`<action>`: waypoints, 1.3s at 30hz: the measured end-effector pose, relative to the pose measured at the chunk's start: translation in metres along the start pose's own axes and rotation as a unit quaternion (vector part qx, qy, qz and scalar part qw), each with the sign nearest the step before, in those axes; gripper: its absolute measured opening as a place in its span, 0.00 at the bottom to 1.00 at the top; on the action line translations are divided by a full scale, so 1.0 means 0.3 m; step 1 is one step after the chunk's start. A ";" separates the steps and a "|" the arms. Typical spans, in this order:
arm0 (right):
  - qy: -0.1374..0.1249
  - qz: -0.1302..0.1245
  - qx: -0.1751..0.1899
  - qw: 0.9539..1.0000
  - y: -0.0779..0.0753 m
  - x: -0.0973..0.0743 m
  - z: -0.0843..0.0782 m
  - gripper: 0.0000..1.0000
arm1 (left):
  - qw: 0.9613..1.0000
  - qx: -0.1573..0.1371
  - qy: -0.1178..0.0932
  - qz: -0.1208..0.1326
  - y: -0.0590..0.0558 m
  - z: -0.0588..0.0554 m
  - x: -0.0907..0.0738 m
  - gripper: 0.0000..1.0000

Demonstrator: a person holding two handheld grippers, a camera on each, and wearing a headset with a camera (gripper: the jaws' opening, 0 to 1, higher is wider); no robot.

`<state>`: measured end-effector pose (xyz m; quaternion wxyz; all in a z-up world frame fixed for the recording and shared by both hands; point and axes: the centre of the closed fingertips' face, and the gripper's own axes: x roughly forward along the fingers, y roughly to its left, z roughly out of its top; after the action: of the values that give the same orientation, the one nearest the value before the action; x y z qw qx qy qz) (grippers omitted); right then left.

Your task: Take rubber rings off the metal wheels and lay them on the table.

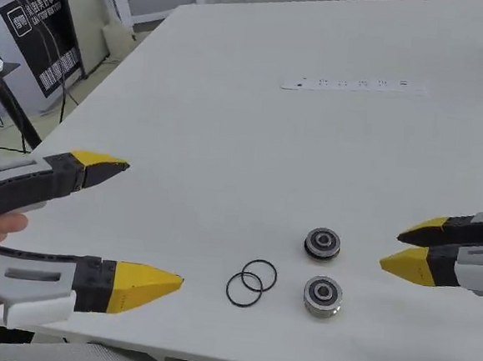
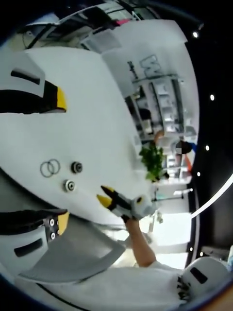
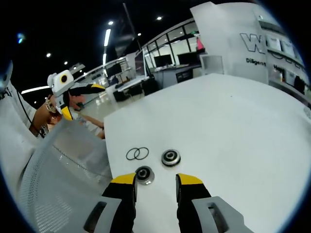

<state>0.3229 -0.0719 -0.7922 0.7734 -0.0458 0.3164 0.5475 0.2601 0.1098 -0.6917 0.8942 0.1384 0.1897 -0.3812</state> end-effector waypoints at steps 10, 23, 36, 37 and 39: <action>-0.006 0.007 0.010 1.000 -0.059 -0.040 -0.054 0.29 | 0.999 0.041 -0.016 -0.015 -0.048 0.105 0.120 0.77; -0.028 0.027 0.018 0.999 -0.114 -0.028 -0.082 0.28 | 0.997 0.070 -0.016 -0.031 -0.086 0.166 0.277 0.73; -0.049 0.059 0.029 0.997 -0.124 0.048 -0.063 0.27 | 0.995 0.090 -0.006 -0.053 -0.088 0.185 0.413 0.67; -0.048 0.059 0.031 0.997 -0.129 0.056 -0.064 0.27 | 0.994 0.095 -0.003 -0.055 -0.089 0.183 0.425 0.66; -0.050 0.061 0.034 0.996 -0.134 0.070 -0.063 0.27 | 0.993 0.097 0.000 -0.060 -0.092 0.179 0.438 0.65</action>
<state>0.3542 -0.0786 -0.8296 0.7541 0.0269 0.2980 0.5846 0.3362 -0.0123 -0.7051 0.8520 0.2127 0.1595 -0.4510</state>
